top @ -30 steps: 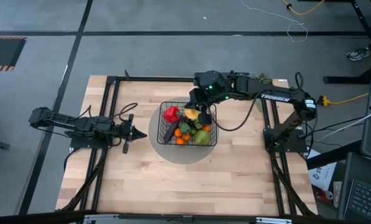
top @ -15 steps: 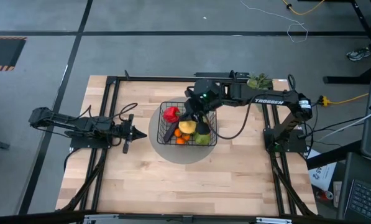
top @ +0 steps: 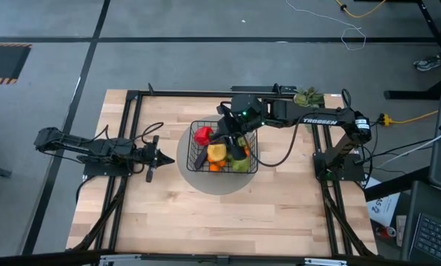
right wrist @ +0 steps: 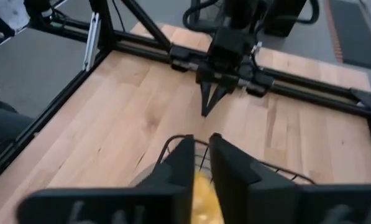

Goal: Build produce basket
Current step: Put the yellow pear into the wire basket, then return to Home Position

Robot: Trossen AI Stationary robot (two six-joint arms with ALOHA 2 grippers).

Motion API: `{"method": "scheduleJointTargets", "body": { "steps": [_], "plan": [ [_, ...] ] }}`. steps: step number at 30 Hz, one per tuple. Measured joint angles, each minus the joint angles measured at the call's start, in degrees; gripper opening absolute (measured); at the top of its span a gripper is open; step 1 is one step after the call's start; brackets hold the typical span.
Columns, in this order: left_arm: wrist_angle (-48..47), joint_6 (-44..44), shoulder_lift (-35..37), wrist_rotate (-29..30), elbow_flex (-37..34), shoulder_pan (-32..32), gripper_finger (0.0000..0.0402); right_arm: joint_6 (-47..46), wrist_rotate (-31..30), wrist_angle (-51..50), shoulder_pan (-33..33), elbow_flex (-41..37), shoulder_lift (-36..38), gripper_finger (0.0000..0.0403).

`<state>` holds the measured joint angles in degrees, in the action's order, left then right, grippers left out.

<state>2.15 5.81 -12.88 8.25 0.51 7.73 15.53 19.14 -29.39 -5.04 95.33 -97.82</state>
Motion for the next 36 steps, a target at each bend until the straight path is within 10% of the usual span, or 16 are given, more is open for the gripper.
{"method": "scheduleJointTargets", "body": {
  "steps": [10, 26, 36],
  "plan": [
    [0.0, 0.0, 0.0, 0.0, 0.0, 0.0, 0.0, -3.6, -11.7, -0.4, 0.0, 0.0, 0.0, 0.0152],
    [0.0, 0.0, 0.0, 0.0, 0.0, 0.0, 0.0, -17.5, -11.5, -35.3, 3.3, 0.0, 0.0, 0.0158],
    [0.0, 0.0, 0.0, 0.0, 0.0, 0.0, 0.0, -13.8, -16.7, -36.7, 12.1, 0.0, 0.0, 0.0158]
  ]
}}
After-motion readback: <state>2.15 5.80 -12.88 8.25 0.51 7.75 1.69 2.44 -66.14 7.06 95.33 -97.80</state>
